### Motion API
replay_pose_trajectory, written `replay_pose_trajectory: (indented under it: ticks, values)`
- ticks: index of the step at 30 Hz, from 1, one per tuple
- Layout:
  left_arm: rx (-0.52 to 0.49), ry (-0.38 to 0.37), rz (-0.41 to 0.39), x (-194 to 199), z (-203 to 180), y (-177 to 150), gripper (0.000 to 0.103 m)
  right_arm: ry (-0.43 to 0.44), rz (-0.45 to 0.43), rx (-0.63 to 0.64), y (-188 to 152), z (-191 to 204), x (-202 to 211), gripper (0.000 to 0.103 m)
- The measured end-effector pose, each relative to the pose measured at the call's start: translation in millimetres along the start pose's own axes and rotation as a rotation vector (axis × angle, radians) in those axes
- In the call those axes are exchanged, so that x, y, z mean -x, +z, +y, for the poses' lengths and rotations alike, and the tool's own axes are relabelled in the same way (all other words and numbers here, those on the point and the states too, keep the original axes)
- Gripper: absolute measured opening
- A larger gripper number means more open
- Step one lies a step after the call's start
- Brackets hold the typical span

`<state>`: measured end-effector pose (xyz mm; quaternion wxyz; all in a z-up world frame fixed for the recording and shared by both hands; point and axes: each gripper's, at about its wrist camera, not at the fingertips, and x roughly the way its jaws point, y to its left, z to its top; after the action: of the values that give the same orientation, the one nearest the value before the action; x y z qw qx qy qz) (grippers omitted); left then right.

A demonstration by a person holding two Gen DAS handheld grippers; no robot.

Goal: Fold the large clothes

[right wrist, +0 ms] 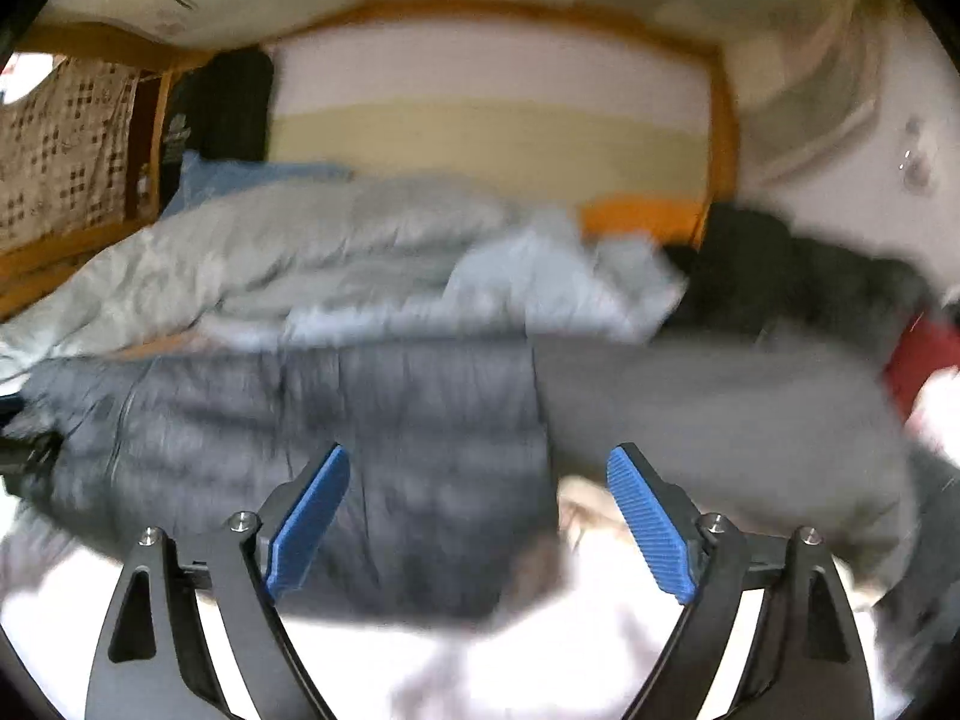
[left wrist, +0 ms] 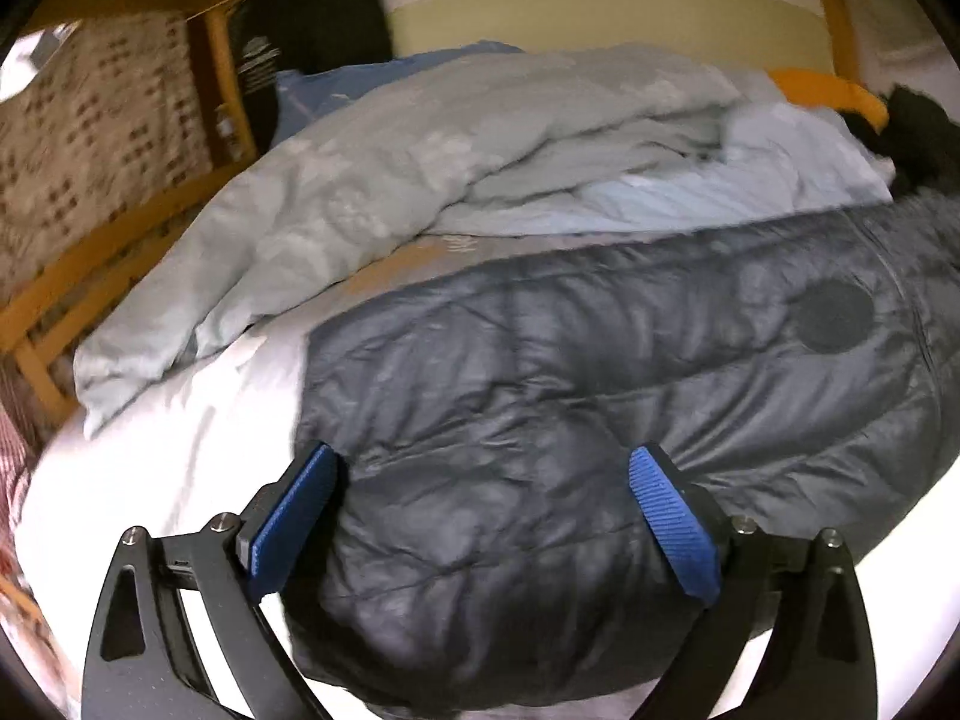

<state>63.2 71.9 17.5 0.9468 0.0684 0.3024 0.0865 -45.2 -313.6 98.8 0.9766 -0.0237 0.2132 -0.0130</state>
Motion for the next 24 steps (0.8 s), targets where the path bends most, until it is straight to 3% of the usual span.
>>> replay_pose_trajectory:
  ticks: [4, 7, 8, 10, 13, 14, 15, 16, 17, 19, 20, 21, 24]
  values:
    - [0.002, 0.026, -0.047, 9.6, 9.5, -3.8, 0.100, 0.080, 0.162, -0.106, -16.0, -22.8, -44.4, 0.089]
    - [-0.011, 0.159, 0.015, 11.2, 12.7, -4.6, 0.103, 0.208, 0.279, -0.257, -28.9, -41.7, -83.4, 0.089]
    - [-0.011, 0.154, 0.033, 13.8, 14.4, -6.7, 0.103, 0.247, 0.306, -0.320, -33.3, -47.2, -94.2, 0.089]
    - [0.024, 0.117, 0.034, 21.1, 20.0, -15.9, 0.103, 0.323, 0.339, -0.439, -41.9, -56.4, -111.9, 0.089]
    - [0.093, 0.006, 0.126, 5.6, 32.1, -24.1, 0.103, 0.389, 0.376, -0.512, -51.6, -60.7, -128.1, 0.085]
    - [0.116, -0.070, 0.198, -6.1, 35.4, -26.7, 0.103, 0.393, 0.378, -0.520, -52.9, -60.5, -129.7, 0.063]
    - [0.139, -0.145, 0.267, -15.0, 36.3, -29.6, 0.102, 0.392, 0.377, -0.514, -51.9, -58.2, -128.1, 0.050]
    - [0.193, -0.228, 0.330, -23.0, 40.8, -33.4, 0.098, 0.392, 0.379, -0.505, -49.0, -54.1, -124.4, 0.034]
    - [0.249, -0.297, 0.346, -24.1, 46.0, -35.6, 0.079, 0.361, 0.366, -0.490, -44.8, -48.2, -114.7, 0.024]
    - [0.254, -0.317, 0.324, -15.9, 50.1, -31.8, 0.055, 0.328, 0.319, -0.439, -37.9, -35.7, -90.3, 0.020]
    - [0.234, -0.309, 0.294, -8.7, 50.9, -28.2, 0.037, 0.313, 0.294, -0.400, -33.6, -26.7, -73.7, 0.019]
    - [0.220, -0.300, 0.257, 0.4, 52.9, -23.8, 0.029, 0.314, 0.282, -0.384, -31.8, -22.2, -61.8, 0.018]
    - [0.241, -0.299, 0.183, 22.7, 65.6, -13.7, 0.027, 0.397, 0.230, -0.394, -28.9, -17.0, -15.4, 0.018]
